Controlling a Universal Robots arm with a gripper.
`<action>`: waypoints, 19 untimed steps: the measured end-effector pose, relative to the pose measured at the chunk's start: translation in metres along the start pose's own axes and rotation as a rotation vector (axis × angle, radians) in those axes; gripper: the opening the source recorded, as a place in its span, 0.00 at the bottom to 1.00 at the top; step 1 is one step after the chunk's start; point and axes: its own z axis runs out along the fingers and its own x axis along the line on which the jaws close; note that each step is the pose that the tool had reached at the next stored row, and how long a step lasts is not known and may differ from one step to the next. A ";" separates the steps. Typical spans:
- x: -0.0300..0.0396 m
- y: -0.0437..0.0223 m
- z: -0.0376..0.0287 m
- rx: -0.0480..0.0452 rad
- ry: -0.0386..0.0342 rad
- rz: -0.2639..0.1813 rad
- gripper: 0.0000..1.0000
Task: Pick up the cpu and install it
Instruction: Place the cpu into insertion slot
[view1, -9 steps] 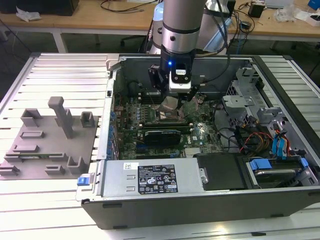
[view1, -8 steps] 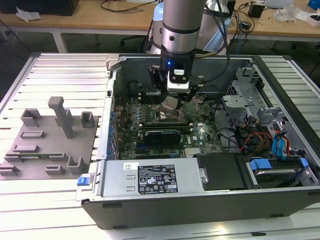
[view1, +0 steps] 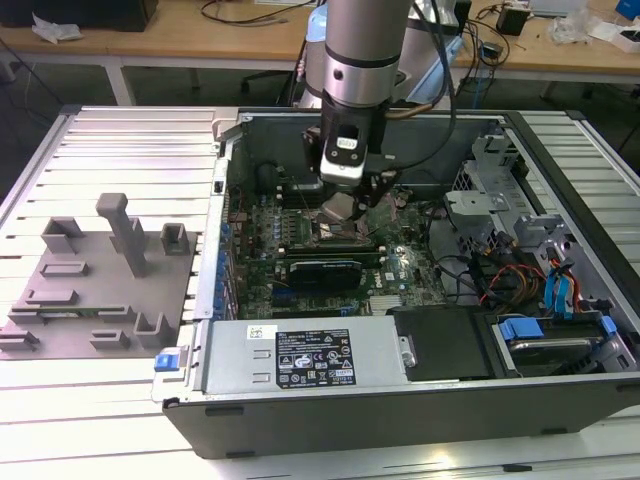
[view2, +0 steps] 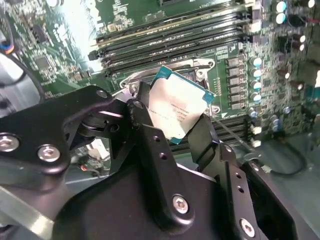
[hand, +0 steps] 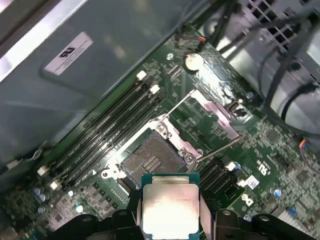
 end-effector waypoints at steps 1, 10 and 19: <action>0.0000 0.0000 0.0000 0.0000 -0.0003 0.016 0.55; 0.0000 0.0000 0.0005 0.0000 -0.0032 0.187 0.55; 0.0000 0.0000 0.0010 0.0001 -0.0067 0.389 0.55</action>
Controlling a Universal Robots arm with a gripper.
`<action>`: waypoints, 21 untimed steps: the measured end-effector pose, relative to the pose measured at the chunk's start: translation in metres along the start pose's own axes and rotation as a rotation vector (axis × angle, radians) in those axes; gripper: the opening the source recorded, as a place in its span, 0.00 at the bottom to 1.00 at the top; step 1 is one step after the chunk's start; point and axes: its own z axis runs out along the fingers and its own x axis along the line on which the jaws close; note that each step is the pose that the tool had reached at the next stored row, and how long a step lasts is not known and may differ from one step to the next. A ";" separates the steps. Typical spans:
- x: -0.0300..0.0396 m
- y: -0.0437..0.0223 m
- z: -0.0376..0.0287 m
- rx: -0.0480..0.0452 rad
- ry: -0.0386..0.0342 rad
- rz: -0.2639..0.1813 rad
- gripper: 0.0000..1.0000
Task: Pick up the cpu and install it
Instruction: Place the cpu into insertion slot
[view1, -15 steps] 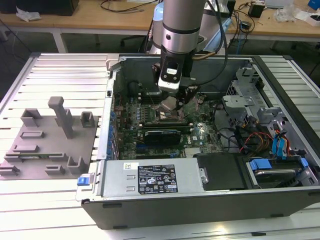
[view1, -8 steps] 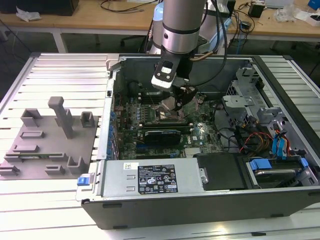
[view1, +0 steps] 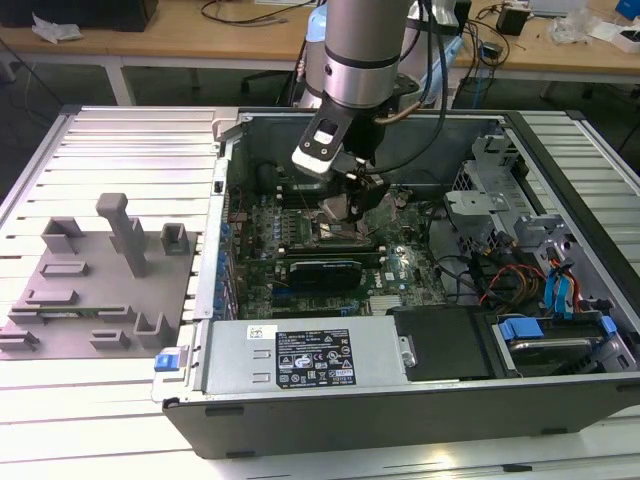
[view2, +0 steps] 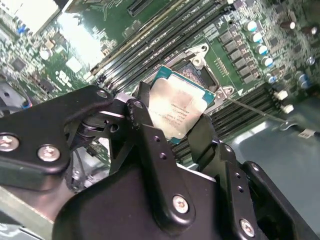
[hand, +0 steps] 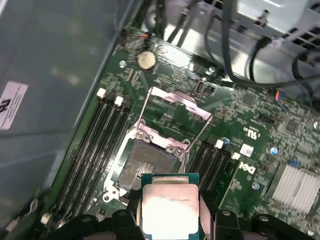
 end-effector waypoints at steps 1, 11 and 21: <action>0.0000 0.0000 0.0001 0.0001 -0.0004 0.025 0.55; 0.0000 0.0000 0.0009 0.0001 -0.0040 0.233 0.55; 0.0005 0.0001 0.0060 -0.0053 -0.0065 0.310 0.55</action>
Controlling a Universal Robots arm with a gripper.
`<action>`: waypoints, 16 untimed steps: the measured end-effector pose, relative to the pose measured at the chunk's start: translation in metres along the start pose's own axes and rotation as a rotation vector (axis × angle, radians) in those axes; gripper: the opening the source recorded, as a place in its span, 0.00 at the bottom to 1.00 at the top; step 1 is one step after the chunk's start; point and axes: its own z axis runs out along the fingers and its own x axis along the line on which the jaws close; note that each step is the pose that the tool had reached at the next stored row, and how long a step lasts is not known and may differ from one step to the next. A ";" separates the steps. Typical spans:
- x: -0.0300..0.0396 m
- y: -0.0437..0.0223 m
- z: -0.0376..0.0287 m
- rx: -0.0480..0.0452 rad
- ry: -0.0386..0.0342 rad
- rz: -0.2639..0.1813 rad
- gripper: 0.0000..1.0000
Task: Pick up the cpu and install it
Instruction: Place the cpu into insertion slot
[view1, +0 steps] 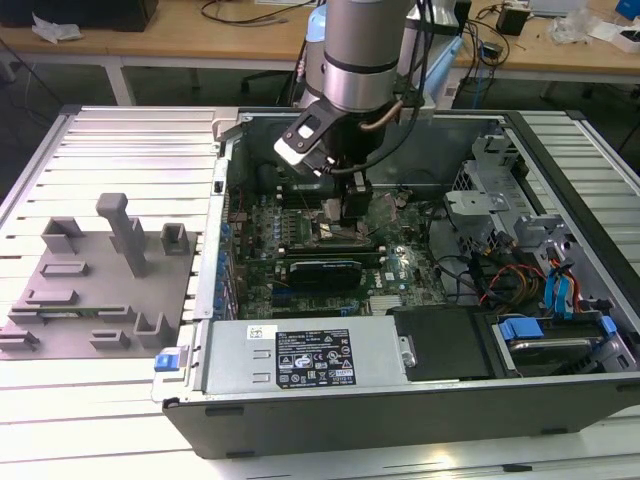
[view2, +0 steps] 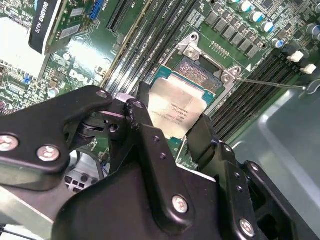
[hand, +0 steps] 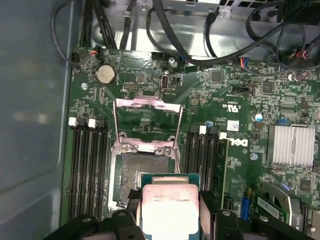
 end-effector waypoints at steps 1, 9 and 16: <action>0.0000 -0.0001 0.0020 -0.0007 -0.0001 0.000 0.55; 0.0038 0.0004 0.0096 -0.0018 0.0014 0.006 0.55; 0.0091 0.0010 0.0175 -0.0020 0.0042 0.010 0.55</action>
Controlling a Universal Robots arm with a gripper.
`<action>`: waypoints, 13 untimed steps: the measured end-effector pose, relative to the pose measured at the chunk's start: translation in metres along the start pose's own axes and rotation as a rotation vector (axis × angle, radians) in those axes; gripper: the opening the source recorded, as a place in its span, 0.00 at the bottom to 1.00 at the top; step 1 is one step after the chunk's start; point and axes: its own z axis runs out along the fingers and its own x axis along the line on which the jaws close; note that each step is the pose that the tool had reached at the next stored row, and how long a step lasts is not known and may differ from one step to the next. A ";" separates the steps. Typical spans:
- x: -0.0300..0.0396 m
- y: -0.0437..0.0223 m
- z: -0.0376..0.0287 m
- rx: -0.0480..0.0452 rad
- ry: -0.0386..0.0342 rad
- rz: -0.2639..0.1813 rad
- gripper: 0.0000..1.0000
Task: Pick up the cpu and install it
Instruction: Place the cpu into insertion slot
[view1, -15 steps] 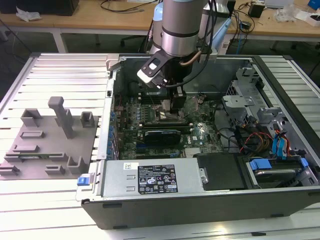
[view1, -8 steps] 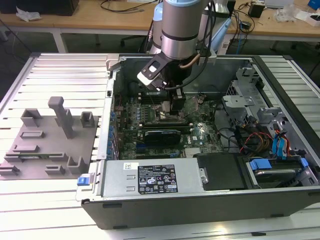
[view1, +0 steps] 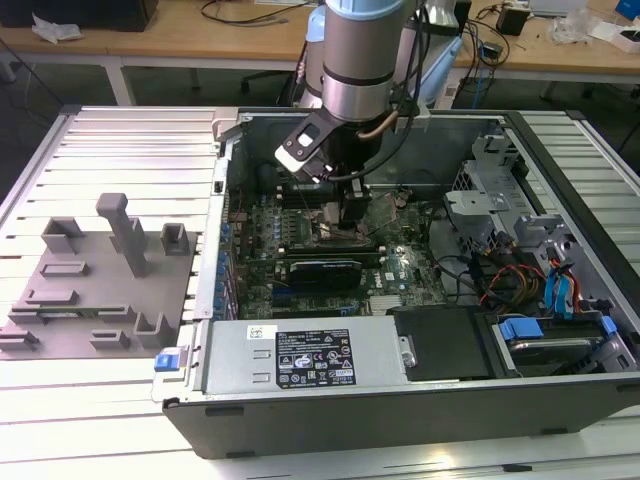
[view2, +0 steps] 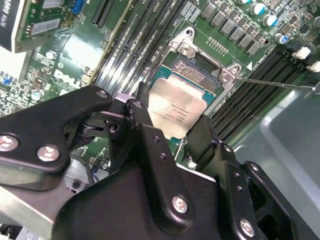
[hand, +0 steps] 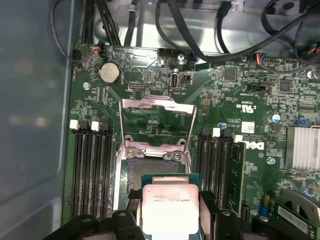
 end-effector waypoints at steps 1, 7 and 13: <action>0.0006 0.0001 0.0007 0.0000 0.0003 0.002 0.55; 0.0057 0.0003 0.0080 -0.0001 0.0016 0.018 0.55; 0.0084 0.0003 0.0179 -0.0004 0.0026 0.040 0.55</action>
